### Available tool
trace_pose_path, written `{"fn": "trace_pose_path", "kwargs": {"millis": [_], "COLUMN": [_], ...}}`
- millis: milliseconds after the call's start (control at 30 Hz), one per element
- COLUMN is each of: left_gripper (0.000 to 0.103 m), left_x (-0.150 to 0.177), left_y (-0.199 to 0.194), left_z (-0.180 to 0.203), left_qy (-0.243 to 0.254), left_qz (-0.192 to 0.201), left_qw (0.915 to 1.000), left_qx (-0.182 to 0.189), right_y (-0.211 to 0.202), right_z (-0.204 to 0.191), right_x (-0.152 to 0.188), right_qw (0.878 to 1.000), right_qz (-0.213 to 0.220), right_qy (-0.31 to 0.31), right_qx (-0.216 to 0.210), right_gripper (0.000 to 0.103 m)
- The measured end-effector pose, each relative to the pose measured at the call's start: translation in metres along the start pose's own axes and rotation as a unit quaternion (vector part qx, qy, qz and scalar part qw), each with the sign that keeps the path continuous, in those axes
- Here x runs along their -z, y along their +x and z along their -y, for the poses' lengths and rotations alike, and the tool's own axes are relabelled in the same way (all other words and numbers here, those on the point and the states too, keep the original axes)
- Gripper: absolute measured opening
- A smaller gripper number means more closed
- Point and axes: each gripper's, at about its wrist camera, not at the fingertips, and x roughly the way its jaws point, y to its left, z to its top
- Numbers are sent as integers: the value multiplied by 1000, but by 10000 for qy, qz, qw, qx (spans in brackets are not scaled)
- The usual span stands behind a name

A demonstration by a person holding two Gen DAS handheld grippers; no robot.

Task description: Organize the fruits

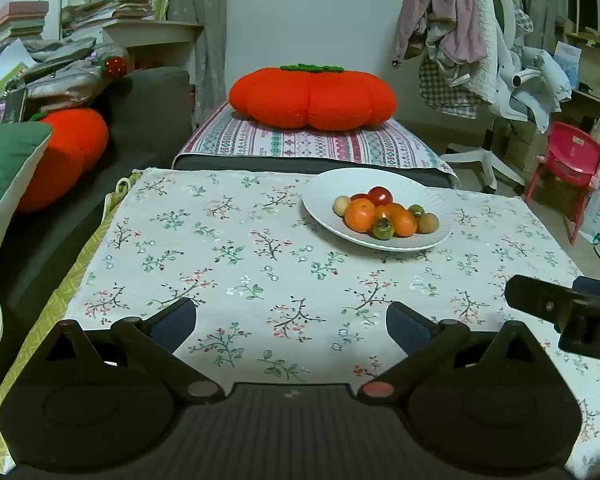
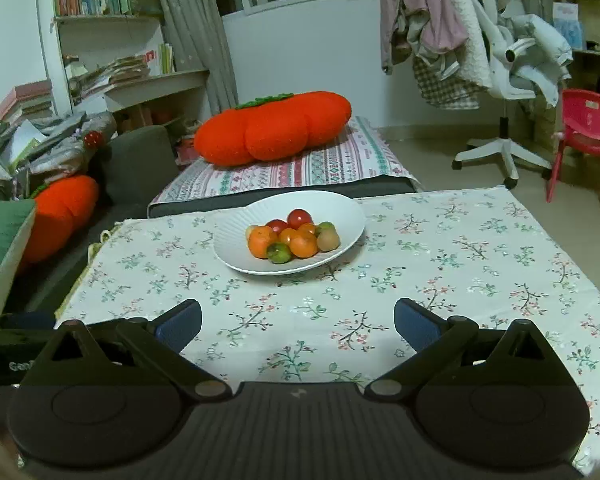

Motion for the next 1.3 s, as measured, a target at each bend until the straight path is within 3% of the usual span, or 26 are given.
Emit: {"fn": "trace_pose_path", "kwargs": {"millis": [300,800,1300], "left_gripper": [88,88,88], "left_x": [1,2,5], "left_y": [0,4,9], "left_z": [1,1,3], "left_qy": [106,134,116], "left_qz": [48,-3,-197], "left_qw": [9999,9999,9991], "left_qx": [-16,-17,353], "right_y": [5,2,4], "right_z": [-4,-3,-4], "right_x": [8,7,7], "right_qw": [9996,9995,9994], "right_qz": [-249,-293,-325], "right_qy": [4,25,-43], "right_qx": [-119,-96,-74], "right_gripper": [103,103,103]}}
